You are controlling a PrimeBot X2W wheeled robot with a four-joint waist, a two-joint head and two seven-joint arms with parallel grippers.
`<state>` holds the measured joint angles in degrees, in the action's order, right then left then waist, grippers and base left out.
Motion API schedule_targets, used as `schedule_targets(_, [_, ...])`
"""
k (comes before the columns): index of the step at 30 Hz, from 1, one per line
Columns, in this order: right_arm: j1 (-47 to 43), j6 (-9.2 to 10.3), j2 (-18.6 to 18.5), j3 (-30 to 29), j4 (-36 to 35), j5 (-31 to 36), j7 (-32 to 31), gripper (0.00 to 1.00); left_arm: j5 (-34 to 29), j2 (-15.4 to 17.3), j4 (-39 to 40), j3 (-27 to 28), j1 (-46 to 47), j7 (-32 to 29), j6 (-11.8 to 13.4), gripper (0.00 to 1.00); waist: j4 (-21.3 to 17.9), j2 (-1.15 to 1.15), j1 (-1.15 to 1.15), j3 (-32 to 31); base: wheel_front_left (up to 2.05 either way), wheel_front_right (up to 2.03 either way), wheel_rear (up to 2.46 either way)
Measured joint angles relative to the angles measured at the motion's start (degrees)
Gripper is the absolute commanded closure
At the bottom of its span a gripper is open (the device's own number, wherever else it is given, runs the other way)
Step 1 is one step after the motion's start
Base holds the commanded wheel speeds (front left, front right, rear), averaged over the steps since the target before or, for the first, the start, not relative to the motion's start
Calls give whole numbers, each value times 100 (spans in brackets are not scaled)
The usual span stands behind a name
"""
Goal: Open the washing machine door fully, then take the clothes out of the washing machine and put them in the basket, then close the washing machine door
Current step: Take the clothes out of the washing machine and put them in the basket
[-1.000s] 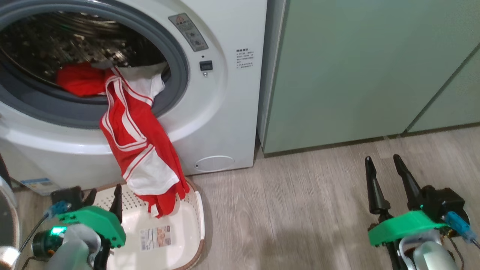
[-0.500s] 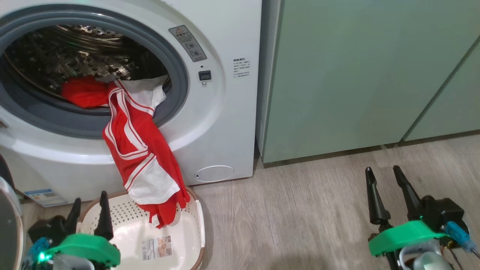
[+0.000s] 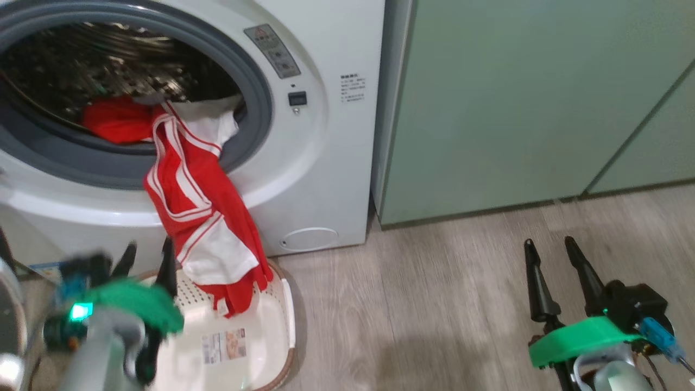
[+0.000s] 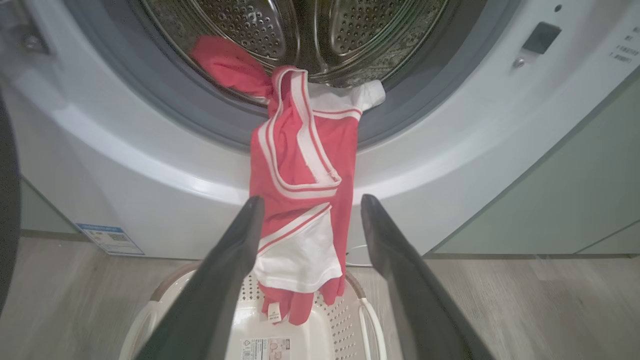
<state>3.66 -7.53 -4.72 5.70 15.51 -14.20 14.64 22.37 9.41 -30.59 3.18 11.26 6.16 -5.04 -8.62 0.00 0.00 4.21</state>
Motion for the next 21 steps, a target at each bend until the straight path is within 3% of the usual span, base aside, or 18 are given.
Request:
schedule_targets(4, [136,0,0,88,-2,-45,0,0,152,38,-297,-96,834,-909,10,0,-91,0,0,210,0,0,0])
schedule_targets(8, [360,0,0,147,-18,-48,0,0,141,224,-689,-138,1742,-1381,151,0,-225,0,0,499,0,0,0])
schedule_targets(21, [1072,0,105,293,-119,-64,0,0,-287,837,-2755,-435,4357,-1783,325,0,-759,0,0,1691,0,0,0])
